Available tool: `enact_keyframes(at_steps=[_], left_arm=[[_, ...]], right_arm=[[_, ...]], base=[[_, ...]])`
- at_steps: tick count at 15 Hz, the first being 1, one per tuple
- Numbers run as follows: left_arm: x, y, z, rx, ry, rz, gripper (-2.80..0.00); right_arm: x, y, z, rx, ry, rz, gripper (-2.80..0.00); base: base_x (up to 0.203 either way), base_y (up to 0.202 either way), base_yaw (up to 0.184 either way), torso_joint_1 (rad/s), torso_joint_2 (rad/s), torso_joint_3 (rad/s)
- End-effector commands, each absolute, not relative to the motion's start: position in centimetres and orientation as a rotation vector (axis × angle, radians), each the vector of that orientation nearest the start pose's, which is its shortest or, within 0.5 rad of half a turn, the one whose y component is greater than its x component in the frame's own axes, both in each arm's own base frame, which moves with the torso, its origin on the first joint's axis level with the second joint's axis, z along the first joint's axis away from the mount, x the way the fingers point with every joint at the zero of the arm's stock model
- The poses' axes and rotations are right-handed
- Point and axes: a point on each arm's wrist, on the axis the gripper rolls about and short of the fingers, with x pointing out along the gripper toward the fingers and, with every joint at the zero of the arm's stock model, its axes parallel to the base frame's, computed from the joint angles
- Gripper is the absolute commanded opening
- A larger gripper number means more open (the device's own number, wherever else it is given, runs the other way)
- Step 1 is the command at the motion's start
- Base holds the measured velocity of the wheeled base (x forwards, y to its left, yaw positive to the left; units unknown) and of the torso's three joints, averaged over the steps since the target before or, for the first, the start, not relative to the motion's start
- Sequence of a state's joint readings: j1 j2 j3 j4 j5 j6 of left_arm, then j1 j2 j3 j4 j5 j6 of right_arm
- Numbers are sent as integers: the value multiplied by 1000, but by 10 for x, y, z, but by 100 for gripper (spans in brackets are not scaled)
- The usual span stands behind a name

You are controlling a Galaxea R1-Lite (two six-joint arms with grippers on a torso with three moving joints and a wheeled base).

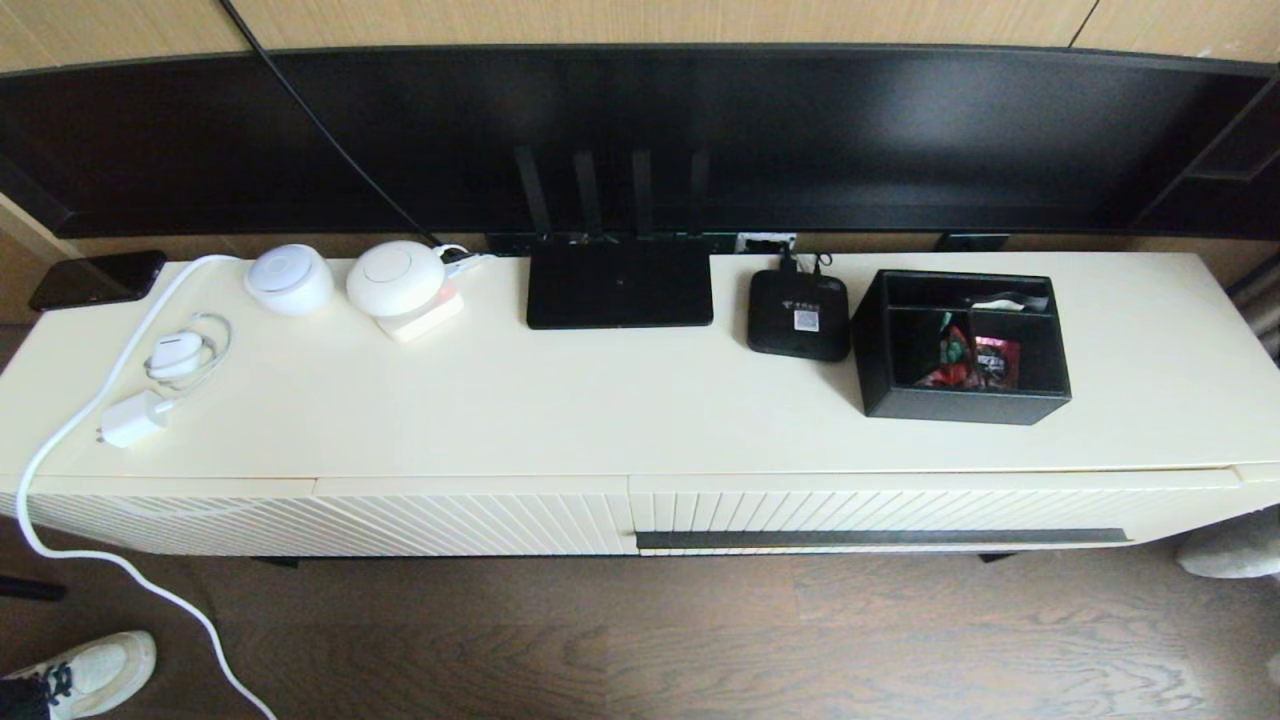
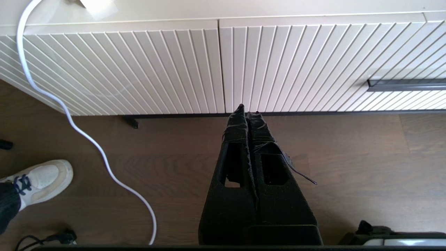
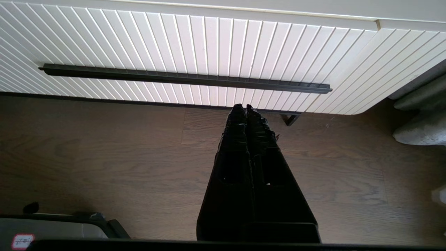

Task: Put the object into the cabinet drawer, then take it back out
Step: Open the drawer

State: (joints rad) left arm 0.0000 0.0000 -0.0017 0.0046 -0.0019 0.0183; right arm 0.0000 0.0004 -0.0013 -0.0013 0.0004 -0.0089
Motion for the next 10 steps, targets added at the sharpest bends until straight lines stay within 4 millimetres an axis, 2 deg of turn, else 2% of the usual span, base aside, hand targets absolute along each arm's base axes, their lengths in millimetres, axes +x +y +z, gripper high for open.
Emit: enact_keyframes(at_steps=[1,10], left_arm=[[-23,0,75,18,5,-2,-280],[-23,0,75,18,5,-2,-280]], right_arm=[[-23,0,76,-9,-3,1,-280],[-23,0,76,-5,-3,2,-280]], base=[[0,0,0,0,0,0],[0,0,0,0,0,0]])
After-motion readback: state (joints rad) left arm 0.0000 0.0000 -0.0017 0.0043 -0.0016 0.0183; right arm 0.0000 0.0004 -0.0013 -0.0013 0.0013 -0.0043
